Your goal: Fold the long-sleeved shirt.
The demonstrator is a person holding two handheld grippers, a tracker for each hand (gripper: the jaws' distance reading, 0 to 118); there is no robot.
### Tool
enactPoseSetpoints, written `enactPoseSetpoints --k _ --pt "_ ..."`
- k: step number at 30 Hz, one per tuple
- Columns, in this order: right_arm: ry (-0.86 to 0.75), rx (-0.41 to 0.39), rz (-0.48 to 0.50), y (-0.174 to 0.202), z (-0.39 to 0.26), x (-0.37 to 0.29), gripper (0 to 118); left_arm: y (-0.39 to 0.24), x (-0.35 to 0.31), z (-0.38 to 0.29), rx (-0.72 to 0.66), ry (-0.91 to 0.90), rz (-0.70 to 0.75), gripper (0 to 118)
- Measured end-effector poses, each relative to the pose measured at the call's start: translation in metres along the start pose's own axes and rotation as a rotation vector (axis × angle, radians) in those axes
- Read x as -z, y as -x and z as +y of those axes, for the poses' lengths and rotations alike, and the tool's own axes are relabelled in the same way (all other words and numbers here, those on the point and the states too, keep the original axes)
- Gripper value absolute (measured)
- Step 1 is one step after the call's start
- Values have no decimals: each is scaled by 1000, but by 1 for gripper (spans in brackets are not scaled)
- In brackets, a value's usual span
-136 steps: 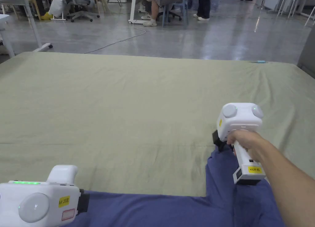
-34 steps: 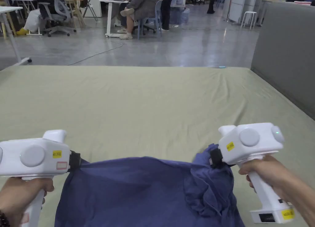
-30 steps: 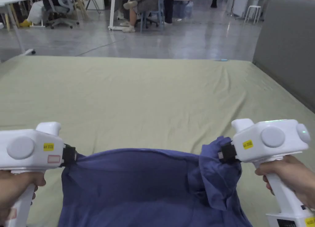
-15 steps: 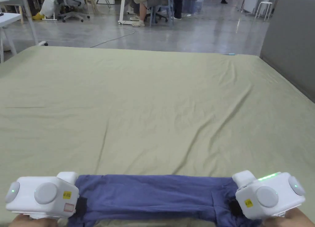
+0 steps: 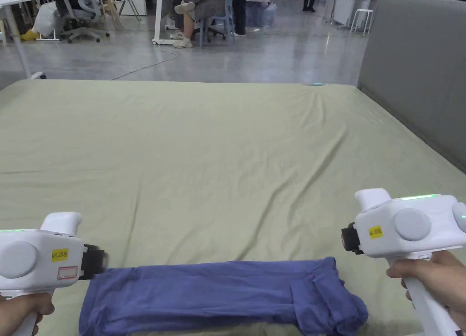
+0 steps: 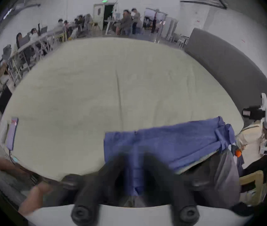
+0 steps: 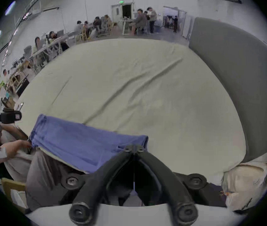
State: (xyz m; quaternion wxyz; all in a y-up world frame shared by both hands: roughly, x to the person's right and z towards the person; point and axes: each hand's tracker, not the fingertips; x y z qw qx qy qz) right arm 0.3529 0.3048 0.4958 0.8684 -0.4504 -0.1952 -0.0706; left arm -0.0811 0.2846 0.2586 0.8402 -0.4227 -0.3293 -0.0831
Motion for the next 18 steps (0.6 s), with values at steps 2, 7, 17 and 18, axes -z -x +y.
enactPoseSetpoints --k 2,7,17,18 --pt "32 -33 10 6 3 3 0 -7 4 -3 -20 1 40 0" --pt "32 -5 17 11 5 3 0 1 11 -9 -54 3 -24 0" --pt "46 -24 82 23 -11 2 0 96 83 -62 -461 206 -275 118" --pt "51 -28 85 25 -12 2 0 95 82 -54 -495 220 -325 118"
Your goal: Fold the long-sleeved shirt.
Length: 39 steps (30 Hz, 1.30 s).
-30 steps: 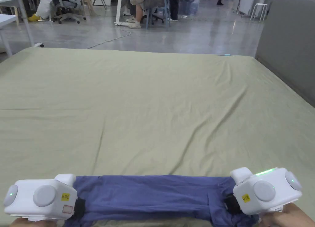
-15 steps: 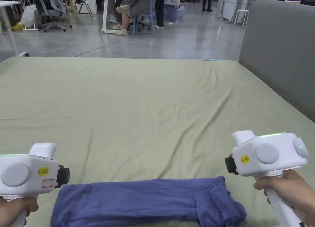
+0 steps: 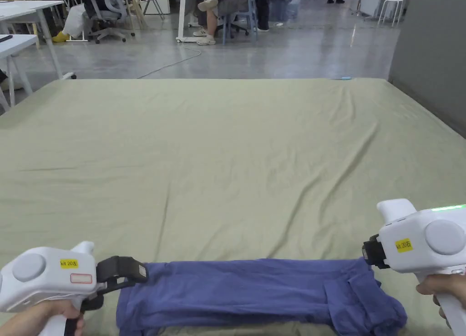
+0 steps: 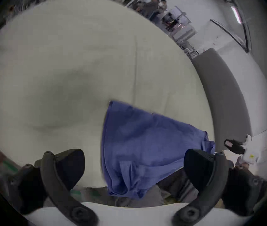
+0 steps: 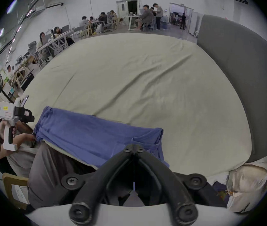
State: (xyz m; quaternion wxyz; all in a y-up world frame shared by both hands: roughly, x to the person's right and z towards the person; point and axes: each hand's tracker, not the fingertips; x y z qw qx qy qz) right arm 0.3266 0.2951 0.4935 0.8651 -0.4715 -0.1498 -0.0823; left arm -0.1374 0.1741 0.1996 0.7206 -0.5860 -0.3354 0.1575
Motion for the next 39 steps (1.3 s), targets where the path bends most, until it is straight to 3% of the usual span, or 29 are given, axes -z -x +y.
enactPoseSetpoints --k 3,5,11,19,22,24,25,27,28,30,33,39 --pt "16 -14 2 3 -2 6 0 26 23 -8 -130 62 -156 118" --pt "22 -16 1 5 -4 5 0 26 22 -12 -122 -29 -165 118" --pt "35 -14 13 8 -5 10 0 23 27 -11 -92 -13 -231 118" --pt "34 3 11 11 -6 9 0 36 53 -11 -157 -67 -481 118" --pt "36 2 4 12 -8 7 0 18 62 -11 -101 -73 -449 118" --pt "35 7 3 13 -9 7 0 15 71 -8 23 -46 -372 118" --pt "36 10 1 14 -9 7 0 9 70 -9 72 -41 -323 111" --pt "39 9 -3 16 -10 8 0 -3 68 -5 203 -59 -101 3" --pt "38 8 -1 17 -11 8 0 -7 74 -5 150 -57 -49 3" --pt "39 9 7 18 -10 8 0 -3 69 -5 162 -59 -140 3" --pt "31 7 13 21 -7 6 0 7 53 2 87 -140 -150 3" --pt "19 -9 17 23 4 5 0 23 -6 12 114 -230 -107 3"
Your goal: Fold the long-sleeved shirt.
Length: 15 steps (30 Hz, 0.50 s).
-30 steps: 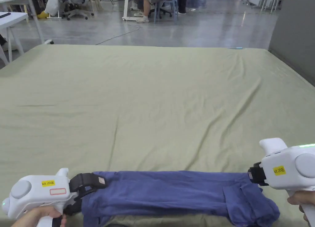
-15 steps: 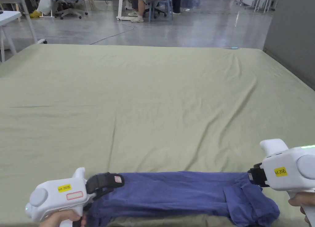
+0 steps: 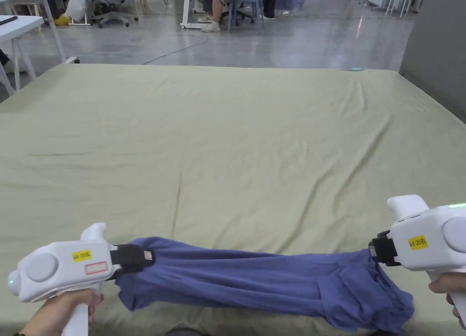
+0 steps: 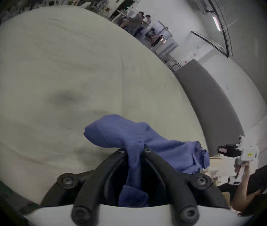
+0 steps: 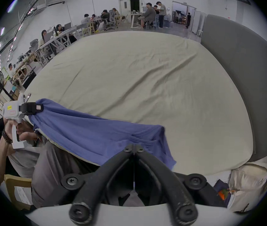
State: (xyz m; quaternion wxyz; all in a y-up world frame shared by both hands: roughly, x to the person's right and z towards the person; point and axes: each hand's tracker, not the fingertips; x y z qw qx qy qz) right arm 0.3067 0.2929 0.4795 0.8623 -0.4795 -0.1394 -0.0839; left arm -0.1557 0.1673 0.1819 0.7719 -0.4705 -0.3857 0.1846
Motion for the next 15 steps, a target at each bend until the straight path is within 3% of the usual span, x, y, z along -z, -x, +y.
enactPoseSetpoints --k 4,7,9,11,15 --pt "-15 -7 11 1 3 -3 0 32 -47 19 -88 -32 136 3" --pt "-21 -10 21 0 2 -1 0 52 -79 25 -45 -126 271 3" --pt "-19 -13 27 0 1 1 0 50 -89 32 -76 -128 256 3" --pt "-16 -19 30 0 1 2 0 35 -98 31 -85 -118 134 3" --pt "-11 -22 39 -1 -1 4 0 -52 -87 30 -42 -60 -16 3"
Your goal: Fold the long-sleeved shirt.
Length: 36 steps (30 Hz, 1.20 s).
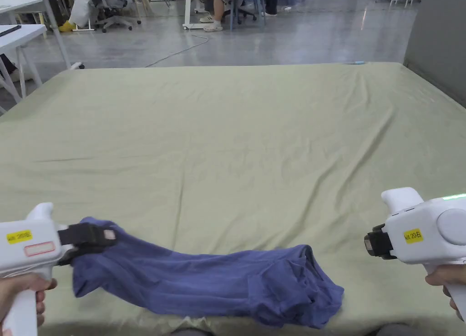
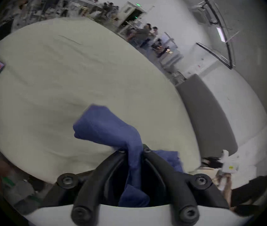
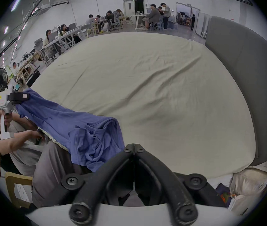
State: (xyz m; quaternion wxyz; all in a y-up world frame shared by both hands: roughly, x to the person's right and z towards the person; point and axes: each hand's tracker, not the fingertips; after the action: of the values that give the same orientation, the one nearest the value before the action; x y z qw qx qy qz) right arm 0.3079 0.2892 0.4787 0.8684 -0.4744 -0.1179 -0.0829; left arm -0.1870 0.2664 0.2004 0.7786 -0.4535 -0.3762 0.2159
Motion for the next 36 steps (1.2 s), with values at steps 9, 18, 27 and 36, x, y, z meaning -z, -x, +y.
enactPoseSetpoints --k 9,18,27,36 --pt "-13 36 -10 -14 -9 -6 0 -171 135 -52 226 296 -151 3" --pt "-7 114 -63 -42 -25 -10 0 -186 262 -115 189 474 -88 34" --pt "-3 115 -71 -54 -33 -15 0 -186 185 -59 181 281 -179 115" --pt "-25 90 -50 -49 -31 -17 0 -159 164 -76 351 227 68 0"
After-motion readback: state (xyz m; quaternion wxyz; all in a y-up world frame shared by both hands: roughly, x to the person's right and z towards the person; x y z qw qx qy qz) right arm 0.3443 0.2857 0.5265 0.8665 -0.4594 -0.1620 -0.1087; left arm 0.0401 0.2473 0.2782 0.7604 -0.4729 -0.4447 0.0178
